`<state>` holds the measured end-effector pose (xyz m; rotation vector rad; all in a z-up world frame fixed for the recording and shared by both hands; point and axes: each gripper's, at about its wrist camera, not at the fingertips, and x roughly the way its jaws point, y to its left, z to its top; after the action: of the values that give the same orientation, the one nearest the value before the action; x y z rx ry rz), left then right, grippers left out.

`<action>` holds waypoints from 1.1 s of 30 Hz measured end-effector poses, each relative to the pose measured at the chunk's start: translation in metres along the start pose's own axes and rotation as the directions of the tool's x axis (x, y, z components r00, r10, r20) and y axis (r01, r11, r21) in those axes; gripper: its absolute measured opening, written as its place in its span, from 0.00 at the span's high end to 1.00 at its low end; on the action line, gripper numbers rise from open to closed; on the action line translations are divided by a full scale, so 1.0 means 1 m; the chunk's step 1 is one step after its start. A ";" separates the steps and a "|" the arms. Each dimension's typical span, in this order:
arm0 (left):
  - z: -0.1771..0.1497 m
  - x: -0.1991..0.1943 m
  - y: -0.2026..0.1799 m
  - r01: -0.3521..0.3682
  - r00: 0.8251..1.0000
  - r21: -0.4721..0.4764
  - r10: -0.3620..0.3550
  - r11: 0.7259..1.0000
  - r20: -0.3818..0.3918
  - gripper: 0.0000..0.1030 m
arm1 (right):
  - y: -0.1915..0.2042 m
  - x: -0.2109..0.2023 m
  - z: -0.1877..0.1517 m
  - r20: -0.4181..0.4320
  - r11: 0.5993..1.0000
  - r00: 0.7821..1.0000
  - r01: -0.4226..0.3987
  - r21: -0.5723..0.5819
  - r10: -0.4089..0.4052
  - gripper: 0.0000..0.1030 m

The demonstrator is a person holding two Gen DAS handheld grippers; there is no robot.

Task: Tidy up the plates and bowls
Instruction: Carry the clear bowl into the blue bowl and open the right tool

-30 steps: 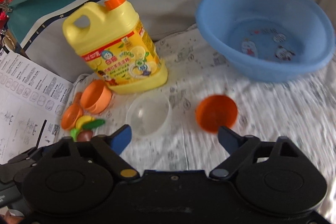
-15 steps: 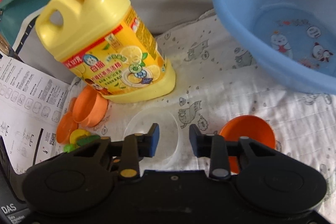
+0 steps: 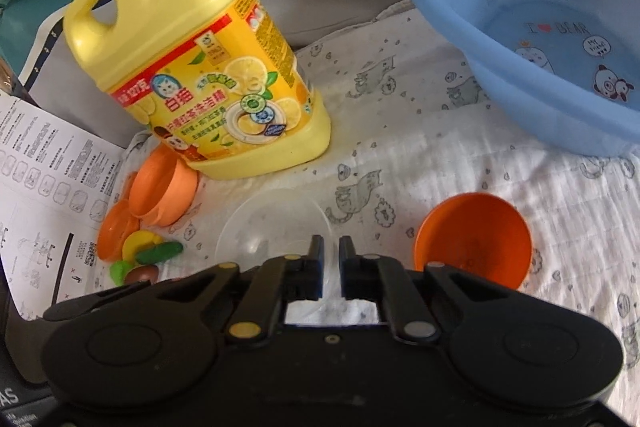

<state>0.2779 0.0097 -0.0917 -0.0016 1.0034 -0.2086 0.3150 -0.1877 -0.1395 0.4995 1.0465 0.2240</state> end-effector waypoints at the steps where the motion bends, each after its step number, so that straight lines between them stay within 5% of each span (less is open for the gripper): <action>1: -0.001 -0.003 -0.001 -0.003 1.000 0.003 0.003 1.000 0.002 0.80 | 0.001 -0.003 -0.001 0.001 1.000 1.000 0.000 -0.001 0.000 0.92; 33: -0.129 -0.173 -0.025 0.041 0.998 0.014 -0.042 0.999 0.048 0.79 | 0.024 -0.159 -0.139 0.006 0.998 0.998 -0.064 -0.015 0.064 0.91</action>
<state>0.0760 0.0275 -0.0135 -0.0154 0.9539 -0.2519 0.1176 -0.1917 -0.0614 0.5204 1.0230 0.2866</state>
